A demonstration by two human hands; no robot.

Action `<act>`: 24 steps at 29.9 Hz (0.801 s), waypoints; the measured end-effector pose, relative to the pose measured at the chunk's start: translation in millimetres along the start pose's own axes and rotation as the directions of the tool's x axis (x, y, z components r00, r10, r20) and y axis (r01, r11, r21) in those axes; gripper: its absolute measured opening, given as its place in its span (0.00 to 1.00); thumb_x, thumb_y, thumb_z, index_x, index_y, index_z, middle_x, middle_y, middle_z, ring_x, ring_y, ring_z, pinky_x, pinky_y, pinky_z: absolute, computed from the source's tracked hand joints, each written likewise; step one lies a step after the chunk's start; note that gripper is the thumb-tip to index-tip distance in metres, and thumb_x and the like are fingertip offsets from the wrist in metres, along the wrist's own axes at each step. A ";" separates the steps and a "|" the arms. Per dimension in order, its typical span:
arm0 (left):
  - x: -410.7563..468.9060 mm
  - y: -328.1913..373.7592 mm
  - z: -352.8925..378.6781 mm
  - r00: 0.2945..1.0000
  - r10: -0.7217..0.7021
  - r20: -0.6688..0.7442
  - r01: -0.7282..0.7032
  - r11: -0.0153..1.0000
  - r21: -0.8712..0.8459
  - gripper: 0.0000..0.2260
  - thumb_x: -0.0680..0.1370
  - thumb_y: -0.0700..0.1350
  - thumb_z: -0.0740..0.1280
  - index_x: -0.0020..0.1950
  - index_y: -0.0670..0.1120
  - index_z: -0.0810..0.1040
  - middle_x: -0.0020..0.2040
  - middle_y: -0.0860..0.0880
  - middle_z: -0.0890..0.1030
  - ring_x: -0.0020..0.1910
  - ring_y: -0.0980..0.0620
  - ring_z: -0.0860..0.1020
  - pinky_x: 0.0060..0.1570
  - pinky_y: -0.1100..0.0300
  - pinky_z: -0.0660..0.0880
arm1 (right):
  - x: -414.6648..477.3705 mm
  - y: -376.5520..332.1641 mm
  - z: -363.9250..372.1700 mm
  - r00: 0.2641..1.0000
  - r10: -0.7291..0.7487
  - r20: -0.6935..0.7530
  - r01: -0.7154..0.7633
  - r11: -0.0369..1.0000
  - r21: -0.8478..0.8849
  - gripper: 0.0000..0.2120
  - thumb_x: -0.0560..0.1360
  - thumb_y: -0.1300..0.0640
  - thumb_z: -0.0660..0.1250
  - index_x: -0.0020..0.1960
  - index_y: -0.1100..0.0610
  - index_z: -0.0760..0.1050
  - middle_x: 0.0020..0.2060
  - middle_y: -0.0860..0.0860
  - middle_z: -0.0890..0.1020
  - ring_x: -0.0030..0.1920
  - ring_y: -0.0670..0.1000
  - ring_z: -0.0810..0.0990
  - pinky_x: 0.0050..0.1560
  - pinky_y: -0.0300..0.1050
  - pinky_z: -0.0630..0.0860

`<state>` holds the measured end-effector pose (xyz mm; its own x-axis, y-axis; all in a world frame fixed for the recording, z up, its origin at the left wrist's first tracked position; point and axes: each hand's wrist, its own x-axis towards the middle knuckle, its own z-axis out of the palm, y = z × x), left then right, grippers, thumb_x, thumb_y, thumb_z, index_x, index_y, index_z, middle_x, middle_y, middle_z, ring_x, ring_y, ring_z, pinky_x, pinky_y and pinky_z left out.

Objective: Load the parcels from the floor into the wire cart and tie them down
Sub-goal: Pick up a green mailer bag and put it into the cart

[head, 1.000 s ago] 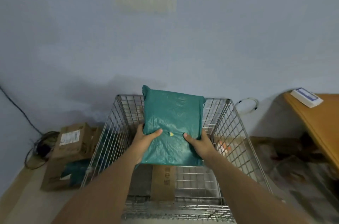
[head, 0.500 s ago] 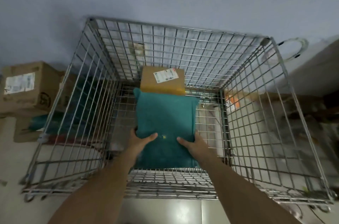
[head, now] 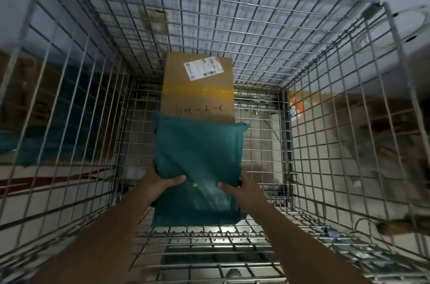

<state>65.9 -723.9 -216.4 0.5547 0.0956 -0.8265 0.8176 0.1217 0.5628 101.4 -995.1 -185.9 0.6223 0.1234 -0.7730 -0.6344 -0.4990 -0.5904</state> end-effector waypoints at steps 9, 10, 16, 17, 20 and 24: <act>-15.5 -8.2 7.3 0.998 -0.009 0.059 0.011 1.000 -0.029 0.48 0.58 0.48 0.89 0.73 0.53 0.70 0.65 0.49 0.81 0.57 0.49 0.81 0.55 0.48 0.80 | -11.9 5.0 -13.3 1.000 0.028 0.011 -0.026 0.990 -0.140 0.35 0.73 0.49 0.78 0.76 0.48 0.67 0.56 0.47 0.82 0.50 0.44 0.81 0.44 0.30 0.75; -13.6 -8.7 9.1 0.998 -0.014 0.067 0.016 1.000 -0.025 0.45 0.61 0.46 0.88 0.73 0.53 0.69 0.66 0.49 0.80 0.56 0.50 0.80 0.52 0.50 0.80 | -10.5 6.7 -13.4 0.999 0.033 0.006 -0.032 0.990 -0.141 0.35 0.73 0.48 0.78 0.75 0.48 0.68 0.57 0.47 0.82 0.53 0.47 0.81 0.48 0.35 0.76; -3.8 -19.1 10.8 0.992 -0.067 0.105 0.064 0.997 0.033 0.46 0.63 0.52 0.86 0.75 0.56 0.65 0.66 0.51 0.78 0.59 0.47 0.79 0.49 0.45 0.81 | -2.9 28.9 -14.6 0.997 0.072 -0.005 -0.072 0.982 -0.175 0.33 0.72 0.49 0.78 0.74 0.46 0.69 0.59 0.49 0.83 0.57 0.53 0.83 0.60 0.49 0.79; -4.7 -18.8 11.9 0.992 -0.068 0.105 0.066 0.998 0.022 0.47 0.63 0.53 0.86 0.76 0.55 0.65 0.66 0.51 0.78 0.59 0.48 0.79 0.50 0.45 0.81 | -2.2 30.4 -14.1 0.996 0.085 0.001 -0.084 0.982 -0.171 0.33 0.73 0.50 0.78 0.74 0.46 0.69 0.58 0.48 0.83 0.57 0.52 0.82 0.59 0.47 0.79; -6.9 -21.3 14.1 0.997 -0.050 0.064 0.051 0.999 -0.005 0.54 0.56 0.56 0.88 0.77 0.52 0.66 0.68 0.48 0.79 0.60 0.47 0.81 0.54 0.44 0.82 | 2.1 32.0 -10.4 0.994 0.110 0.022 -0.106 0.986 -0.130 0.32 0.73 0.54 0.78 0.73 0.47 0.70 0.60 0.49 0.82 0.61 0.54 0.81 0.62 0.51 0.79; -3.6 -29.2 11.5 0.996 -0.088 0.024 0.089 0.995 -0.039 0.54 0.55 0.58 0.88 0.76 0.53 0.68 0.68 0.48 0.80 0.62 0.43 0.82 0.58 0.37 0.81 | 10.4 29.8 -5.2 0.992 0.119 0.043 -0.114 0.988 -0.106 0.33 0.75 0.55 0.77 0.75 0.44 0.67 0.63 0.50 0.81 0.62 0.57 0.80 0.58 0.58 0.82</act>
<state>41.8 -739.2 -230.0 0.4843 0.0608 -0.8728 0.8569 0.1682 0.4873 91.3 -1013.1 -210.3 0.5217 0.1000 -0.8472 -0.6490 -0.5981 -0.4702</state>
